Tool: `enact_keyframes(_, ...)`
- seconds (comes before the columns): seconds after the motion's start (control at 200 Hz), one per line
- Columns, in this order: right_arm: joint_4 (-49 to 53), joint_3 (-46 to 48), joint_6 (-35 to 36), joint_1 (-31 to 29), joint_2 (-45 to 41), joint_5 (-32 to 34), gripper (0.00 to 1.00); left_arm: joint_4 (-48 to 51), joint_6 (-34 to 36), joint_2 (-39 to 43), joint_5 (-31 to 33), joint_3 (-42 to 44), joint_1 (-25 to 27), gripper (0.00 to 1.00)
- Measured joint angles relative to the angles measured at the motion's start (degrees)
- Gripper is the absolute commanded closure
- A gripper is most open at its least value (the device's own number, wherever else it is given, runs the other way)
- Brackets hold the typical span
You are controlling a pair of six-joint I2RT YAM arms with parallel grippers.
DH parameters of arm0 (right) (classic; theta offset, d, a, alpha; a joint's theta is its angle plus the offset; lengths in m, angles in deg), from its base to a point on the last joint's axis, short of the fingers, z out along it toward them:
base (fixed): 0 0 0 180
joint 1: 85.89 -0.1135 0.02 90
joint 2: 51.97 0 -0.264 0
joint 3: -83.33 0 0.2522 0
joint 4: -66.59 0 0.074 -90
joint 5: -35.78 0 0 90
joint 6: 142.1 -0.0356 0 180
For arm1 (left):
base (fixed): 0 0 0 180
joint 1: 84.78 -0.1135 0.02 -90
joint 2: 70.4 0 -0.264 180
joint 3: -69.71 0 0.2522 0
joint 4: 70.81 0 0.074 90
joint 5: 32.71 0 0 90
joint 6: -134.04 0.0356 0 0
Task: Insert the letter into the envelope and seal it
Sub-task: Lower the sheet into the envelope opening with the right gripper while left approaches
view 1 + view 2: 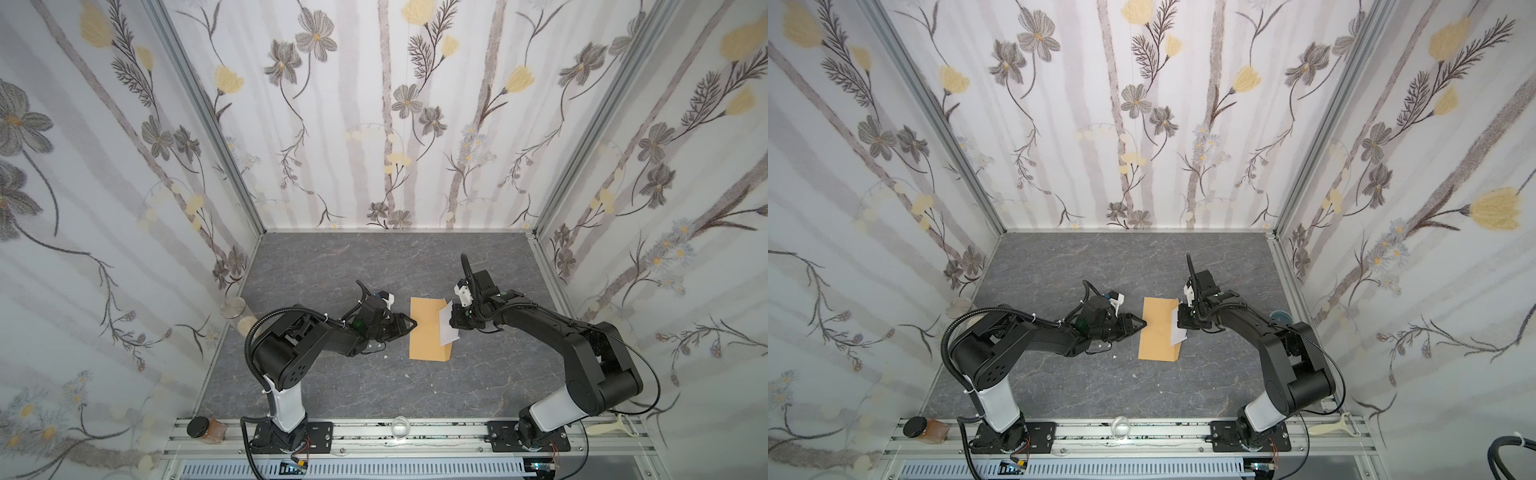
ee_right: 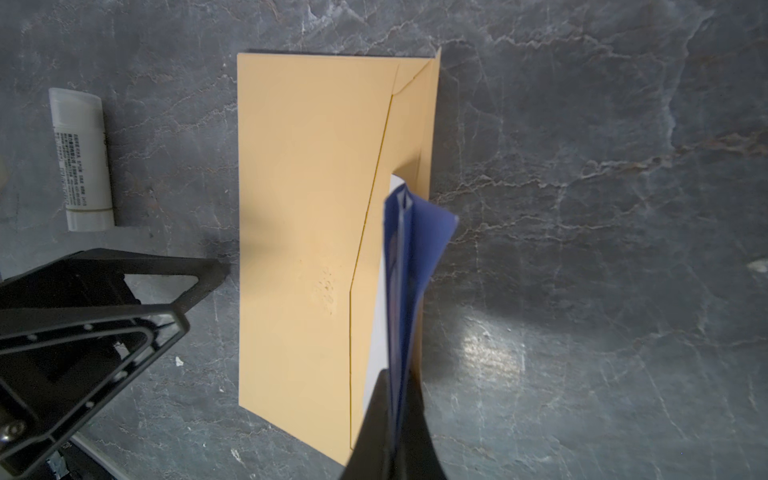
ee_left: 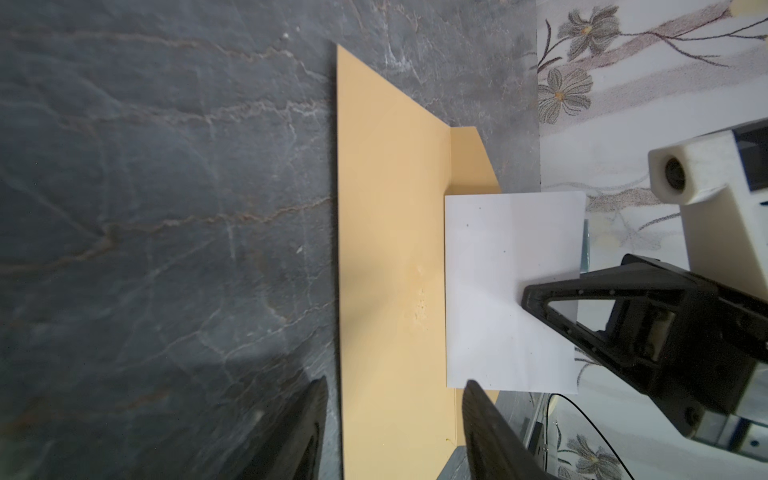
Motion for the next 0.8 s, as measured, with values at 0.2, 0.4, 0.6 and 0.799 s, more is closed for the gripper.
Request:
enact_keyframes(0.2,0.55,-0.83,0.39,-0.09,1.86,0.9,1.0,-1.05,-0.66,-1.66,-1.07,-0.85,0.09,0.47)
enact_keyframes(0.4,1.01,-1.64,0.44,-0.11,2.95,1.29,1.0,-2.45,-1.49,-2.51,-1.88,-1.05,0.37,0.47)
enact_keyframes(0.6,0.98,-1.97,0.59,-0.17,3.54,1.51,1.0,-3.45,-2.51,-3.34,-2.89,-1.25,0.7,0.47)
enact_keyframes(0.799,0.85,-1.97,0.63,-0.55,3.96,1.49,1.0,-3.87,-2.95,-3.89,-3.43,-1.62,0.83,0.48)
